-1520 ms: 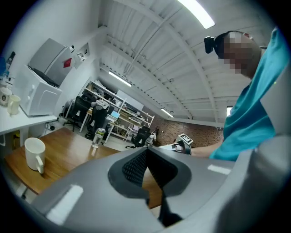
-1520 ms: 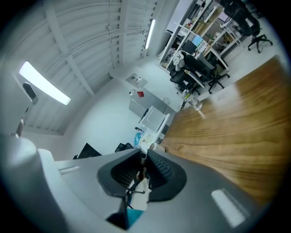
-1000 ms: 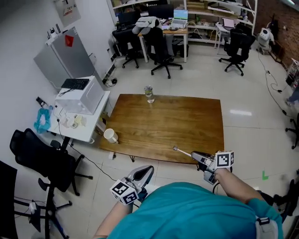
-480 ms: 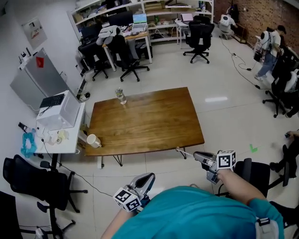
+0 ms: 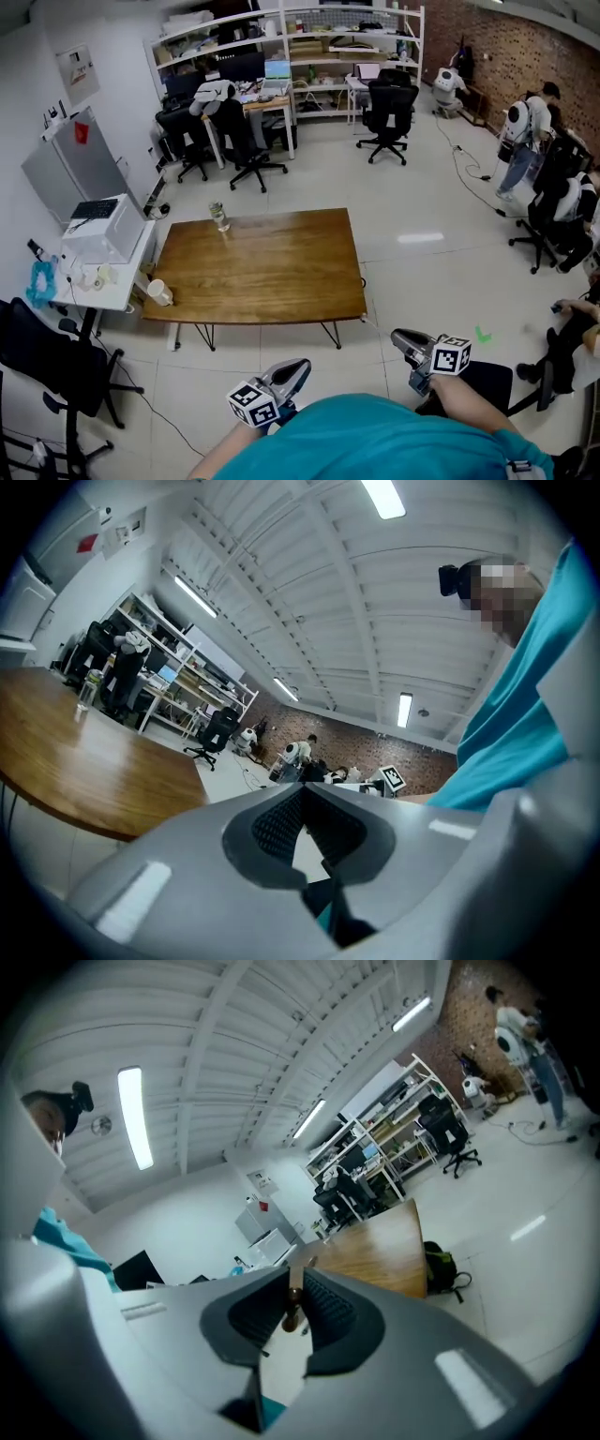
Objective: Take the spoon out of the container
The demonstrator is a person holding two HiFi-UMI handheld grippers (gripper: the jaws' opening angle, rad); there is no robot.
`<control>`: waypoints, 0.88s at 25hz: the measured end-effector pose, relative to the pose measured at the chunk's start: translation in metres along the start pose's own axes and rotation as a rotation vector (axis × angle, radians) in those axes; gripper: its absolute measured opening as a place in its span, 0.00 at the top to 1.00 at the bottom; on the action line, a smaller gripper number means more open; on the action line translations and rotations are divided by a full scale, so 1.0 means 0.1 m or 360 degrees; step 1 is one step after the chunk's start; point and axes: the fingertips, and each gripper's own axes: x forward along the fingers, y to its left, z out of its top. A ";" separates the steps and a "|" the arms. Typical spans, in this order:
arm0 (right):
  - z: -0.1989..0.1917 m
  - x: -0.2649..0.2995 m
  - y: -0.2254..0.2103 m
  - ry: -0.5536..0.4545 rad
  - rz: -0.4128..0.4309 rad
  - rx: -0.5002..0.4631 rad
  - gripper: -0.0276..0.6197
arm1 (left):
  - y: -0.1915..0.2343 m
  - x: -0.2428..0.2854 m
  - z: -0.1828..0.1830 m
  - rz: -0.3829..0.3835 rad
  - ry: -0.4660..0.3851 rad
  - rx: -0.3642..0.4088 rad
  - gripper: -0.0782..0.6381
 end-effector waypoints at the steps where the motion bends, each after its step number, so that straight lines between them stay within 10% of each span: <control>1: 0.03 -0.12 -0.06 0.0003 -0.0015 -0.0096 0.89 | -0.09 0.13 -0.10 -0.0011 0.0033 0.0023 0.89; 7: 0.27 -0.53 -0.26 0.0003 -0.0078 -0.0587 0.88 | -0.31 0.80 -0.20 -0.0027 0.0109 0.0072 0.89; 22: 0.09 -0.82 -0.35 -0.0016 -0.0114 -0.0704 0.88 | -0.37 0.77 -0.29 0.0039 0.0070 0.0050 0.89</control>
